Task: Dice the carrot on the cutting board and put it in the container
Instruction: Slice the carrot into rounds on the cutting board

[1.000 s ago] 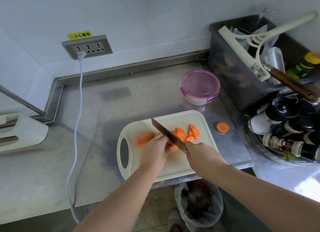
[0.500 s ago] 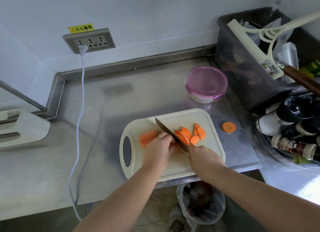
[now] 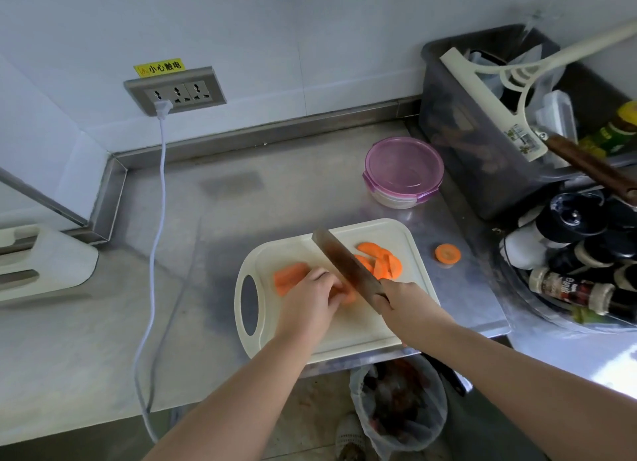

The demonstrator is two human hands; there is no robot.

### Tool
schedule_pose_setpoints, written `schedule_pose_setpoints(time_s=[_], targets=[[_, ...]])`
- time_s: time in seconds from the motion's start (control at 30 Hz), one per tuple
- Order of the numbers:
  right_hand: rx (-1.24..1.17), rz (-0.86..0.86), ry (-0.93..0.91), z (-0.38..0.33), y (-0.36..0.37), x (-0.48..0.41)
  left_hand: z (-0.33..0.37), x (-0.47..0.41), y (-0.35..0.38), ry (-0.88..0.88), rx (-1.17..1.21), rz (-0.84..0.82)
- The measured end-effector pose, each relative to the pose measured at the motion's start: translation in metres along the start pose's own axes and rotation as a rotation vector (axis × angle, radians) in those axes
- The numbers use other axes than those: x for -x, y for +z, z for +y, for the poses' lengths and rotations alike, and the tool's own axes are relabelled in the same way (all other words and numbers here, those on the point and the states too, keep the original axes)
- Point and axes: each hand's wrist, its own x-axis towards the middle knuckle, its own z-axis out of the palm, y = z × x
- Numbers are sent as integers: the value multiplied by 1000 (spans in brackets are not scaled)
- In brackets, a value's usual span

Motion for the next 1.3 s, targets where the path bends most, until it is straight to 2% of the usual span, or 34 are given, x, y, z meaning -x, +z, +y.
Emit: schedule_pose_setpoints(time_s=[0.2, 0.67, 1.13, 1.3], targets=[[251, 51, -108, -5, -3, 9, 0, 0, -1, -12, -8, -6], [327, 15, -118, -7, 3, 6, 2, -1, -3, 2, 5, -15], [323, -61, -57, -6, 20, -7, -4, -5, 0, -14, -21, -71], [141, -50, -8, 1, 13, -8, -5, -3, -2, 19, -25, -73]])
